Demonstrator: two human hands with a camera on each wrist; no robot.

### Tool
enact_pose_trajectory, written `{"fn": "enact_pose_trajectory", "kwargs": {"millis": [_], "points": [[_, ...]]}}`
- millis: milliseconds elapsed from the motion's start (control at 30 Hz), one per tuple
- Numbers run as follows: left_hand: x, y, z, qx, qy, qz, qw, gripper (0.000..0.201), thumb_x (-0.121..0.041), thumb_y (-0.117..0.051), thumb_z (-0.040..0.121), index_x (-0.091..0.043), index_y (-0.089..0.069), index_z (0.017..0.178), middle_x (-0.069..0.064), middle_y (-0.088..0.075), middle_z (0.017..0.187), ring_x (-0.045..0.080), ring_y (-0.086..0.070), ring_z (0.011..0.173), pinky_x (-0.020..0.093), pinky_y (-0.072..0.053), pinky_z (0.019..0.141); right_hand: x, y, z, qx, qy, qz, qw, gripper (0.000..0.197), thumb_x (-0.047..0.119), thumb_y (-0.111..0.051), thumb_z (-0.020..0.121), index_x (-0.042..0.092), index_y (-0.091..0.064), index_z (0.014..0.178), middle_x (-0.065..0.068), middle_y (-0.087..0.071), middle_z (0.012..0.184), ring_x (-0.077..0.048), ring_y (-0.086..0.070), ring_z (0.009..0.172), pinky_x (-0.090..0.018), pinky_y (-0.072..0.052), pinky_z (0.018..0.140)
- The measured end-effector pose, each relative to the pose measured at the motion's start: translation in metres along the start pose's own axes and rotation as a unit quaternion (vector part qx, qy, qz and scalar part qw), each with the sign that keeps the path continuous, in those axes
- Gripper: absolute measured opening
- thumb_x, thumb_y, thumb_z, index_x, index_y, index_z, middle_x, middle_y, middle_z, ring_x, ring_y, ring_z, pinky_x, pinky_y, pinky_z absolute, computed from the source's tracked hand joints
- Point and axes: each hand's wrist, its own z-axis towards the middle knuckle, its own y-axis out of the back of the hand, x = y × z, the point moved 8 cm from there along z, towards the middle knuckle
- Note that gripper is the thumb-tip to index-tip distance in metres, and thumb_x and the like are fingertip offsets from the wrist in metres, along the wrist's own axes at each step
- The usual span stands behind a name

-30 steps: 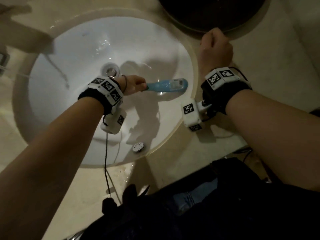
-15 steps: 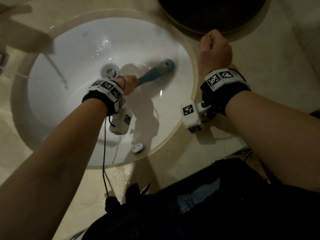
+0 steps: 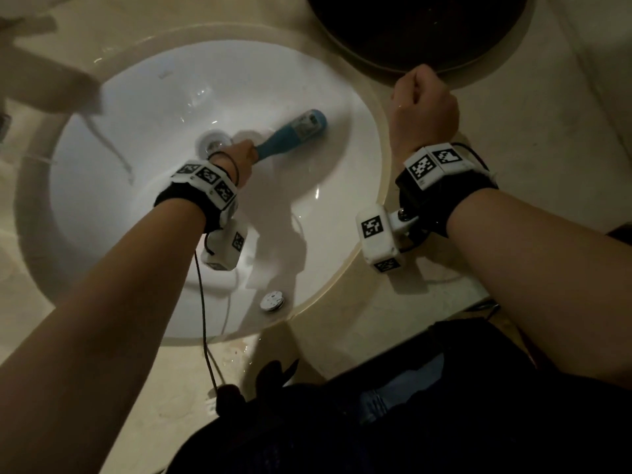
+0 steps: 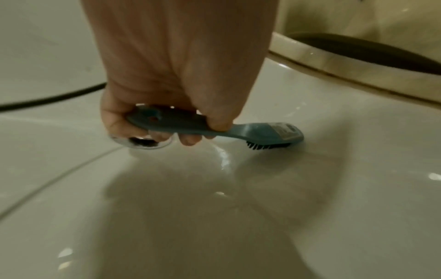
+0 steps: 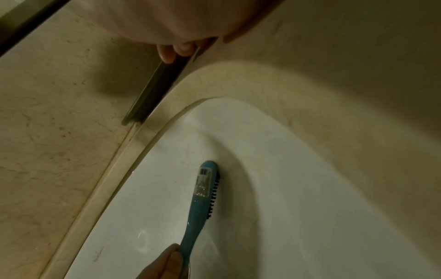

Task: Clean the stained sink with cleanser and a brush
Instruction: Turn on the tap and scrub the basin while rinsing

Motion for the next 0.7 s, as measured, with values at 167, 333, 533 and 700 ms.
{"fn": "enact_pose_trajectory", "kwargs": {"millis": [167, 333, 533, 700], "points": [[-0.044, -0.020, -0.013, 0.066, -0.125, -0.024, 0.990, 0.027, -0.014, -0.038, 0.100, -0.004, -0.053, 0.120, 0.021, -0.057, 0.109, 0.033, -0.055, 0.100, 0.031, -0.040, 0.086, 0.001, 0.001, -0.001, 0.002, 0.006, -0.004, 1.000, 0.021, 0.030, -0.032, 0.083, 0.025, -0.043, 0.066, 0.002, -0.046, 0.059, -0.017, -0.045, 0.062, -0.027, -0.023, 0.049], [-0.019, 0.013, 0.003, -0.013, -0.043, 0.008, 0.999, 0.033, -0.013, -0.034, 0.101, 0.001, -0.050, 0.126, 0.027, -0.054, 0.124, 0.039, -0.053, 0.114, 0.040, -0.039, 0.095, 0.000, -0.001, -0.001, 0.015, 0.003, -0.015, 1.000, 0.029, 0.029, -0.033, 0.085, 0.028, -0.029, 0.056, 0.011, -0.035, 0.052, -0.013, -0.040, 0.054, -0.025, -0.026, 0.051], [-0.020, -0.013, -0.009, 0.092, -0.081, -0.004, 0.992, 0.031, -0.012, -0.037, 0.100, 0.000, -0.053, 0.123, 0.023, -0.059, 0.108, 0.030, -0.054, 0.095, 0.032, -0.040, 0.084, 0.002, 0.000, -0.001, 0.017, 0.001, -0.020, 1.000, 0.032, 0.025, -0.036, 0.091, 0.026, -0.034, 0.059, 0.011, -0.034, 0.052, -0.011, -0.034, 0.050, -0.024, -0.021, 0.047], [-0.031, 0.005, 0.002, 0.030, -0.085, 0.062, 0.994, 0.031, -0.017, -0.035, 0.101, -0.007, -0.052, 0.124, 0.019, -0.056, 0.123, 0.034, -0.053, 0.113, 0.034, -0.038, 0.094, 0.000, 0.000, 0.000, 0.013, -0.005, -0.029, 0.999, 0.039, 0.023, -0.039, 0.093, 0.027, -0.028, 0.056, 0.010, -0.032, 0.051, -0.002, -0.027, 0.047, -0.021, -0.018, 0.045]]}}
